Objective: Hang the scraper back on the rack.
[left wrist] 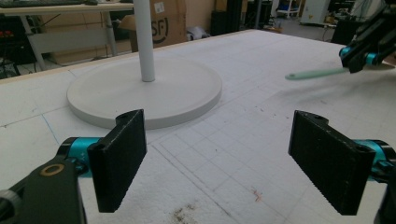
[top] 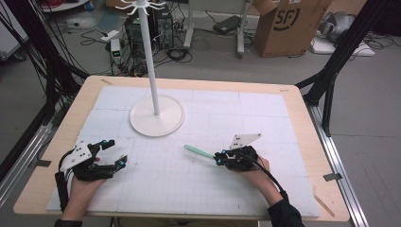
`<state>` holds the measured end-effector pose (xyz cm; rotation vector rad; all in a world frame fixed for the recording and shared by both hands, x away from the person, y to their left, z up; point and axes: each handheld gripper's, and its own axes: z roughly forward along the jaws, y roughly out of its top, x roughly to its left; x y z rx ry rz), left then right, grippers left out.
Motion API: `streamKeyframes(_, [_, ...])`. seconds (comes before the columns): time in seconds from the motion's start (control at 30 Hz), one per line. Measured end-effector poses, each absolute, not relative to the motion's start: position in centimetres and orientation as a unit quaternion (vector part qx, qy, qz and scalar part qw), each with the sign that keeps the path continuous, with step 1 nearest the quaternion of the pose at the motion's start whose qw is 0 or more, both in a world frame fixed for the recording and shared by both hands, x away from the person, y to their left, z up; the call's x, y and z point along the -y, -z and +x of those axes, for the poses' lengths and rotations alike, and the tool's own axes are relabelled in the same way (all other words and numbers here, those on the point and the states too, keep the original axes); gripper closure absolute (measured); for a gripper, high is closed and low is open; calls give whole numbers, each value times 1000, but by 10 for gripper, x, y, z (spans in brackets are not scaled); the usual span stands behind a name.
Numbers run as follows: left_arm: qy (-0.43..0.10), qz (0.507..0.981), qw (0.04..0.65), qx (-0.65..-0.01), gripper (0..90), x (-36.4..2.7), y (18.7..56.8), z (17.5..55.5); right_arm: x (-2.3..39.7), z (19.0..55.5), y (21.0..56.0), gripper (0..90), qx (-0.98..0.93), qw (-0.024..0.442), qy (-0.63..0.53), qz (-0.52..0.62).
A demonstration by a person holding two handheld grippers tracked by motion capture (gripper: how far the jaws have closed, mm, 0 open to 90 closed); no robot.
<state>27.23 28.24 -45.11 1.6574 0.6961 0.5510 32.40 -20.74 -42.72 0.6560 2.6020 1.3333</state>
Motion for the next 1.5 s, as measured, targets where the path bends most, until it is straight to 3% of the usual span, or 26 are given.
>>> streamKeyframes(0.93, [-237, 712, 589, -299, 196, -282, 451, 272, 192, 365, 218, 817, -817, 100, -526, 216])
streamKeyframes(1.5, [-235, 713, 590, -298, 197, -282, 451, 272, 166, 388, 138, 817, -796, 124, -552, 214])
